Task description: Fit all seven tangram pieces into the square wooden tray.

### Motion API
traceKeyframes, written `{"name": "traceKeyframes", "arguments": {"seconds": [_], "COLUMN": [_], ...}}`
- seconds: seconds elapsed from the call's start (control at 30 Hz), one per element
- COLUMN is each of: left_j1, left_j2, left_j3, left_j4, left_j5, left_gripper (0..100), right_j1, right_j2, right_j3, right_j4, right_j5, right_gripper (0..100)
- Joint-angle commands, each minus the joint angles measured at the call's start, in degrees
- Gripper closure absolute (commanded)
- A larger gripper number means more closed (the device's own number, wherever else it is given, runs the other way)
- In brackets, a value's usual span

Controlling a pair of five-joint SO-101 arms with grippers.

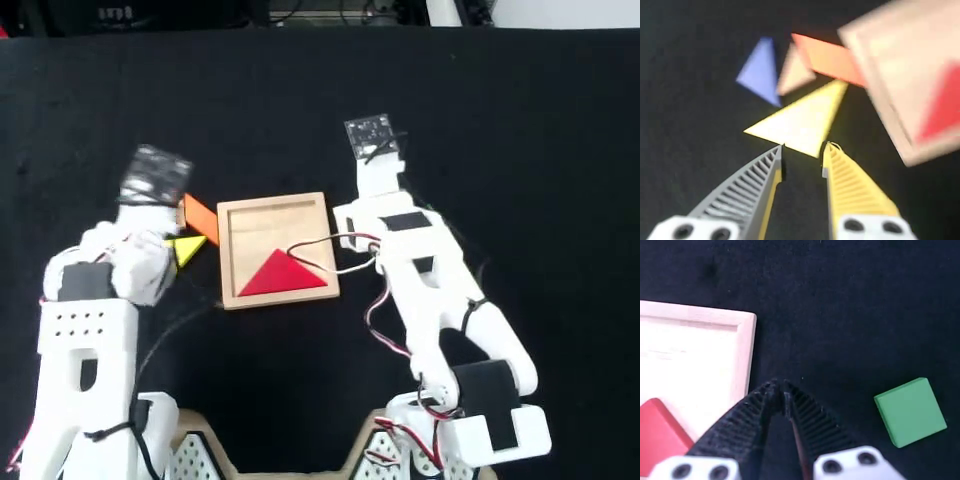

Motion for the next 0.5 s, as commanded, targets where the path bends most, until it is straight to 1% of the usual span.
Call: {"name": "traceKeyframes", "arguments": {"seconds": [0.0,0.1,0.2,0.27,0.37,0.47], "left_j1": [3.1,3.0,3.0,2.5,0.1,-2.9], "left_j2": [0.0,1.7,4.0,6.4,11.7,18.7], "left_j3": [-4.7,-4.7,-4.6,-5.5,-10.2,-15.9], "left_j4": [4.1,4.0,4.3,4.9,10.8,11.8], "left_j5": [-13.3,-22.9,-30.7,-34.1,-39.4,-41.4], "left_gripper": [85,85,85,84,74,74], "right_j1": [1.1,1.2,1.2,1.2,1.2,1.2], "right_j2": [-2.9,-2.9,-2.9,-2.9,-2.8,-2.8], "right_j3": [-0.2,-0.2,-0.2,-0.2,-0.2,-0.1], "right_j4": [-1.1,-1.1,-1.1,-1.1,-1.1,-1.1], "right_j5": [-0.5,-0.4,-0.4,-0.4,-0.4,-0.4], "right_gripper": [98.6,98.6,98.6,98.6,98.6,98.6]}}
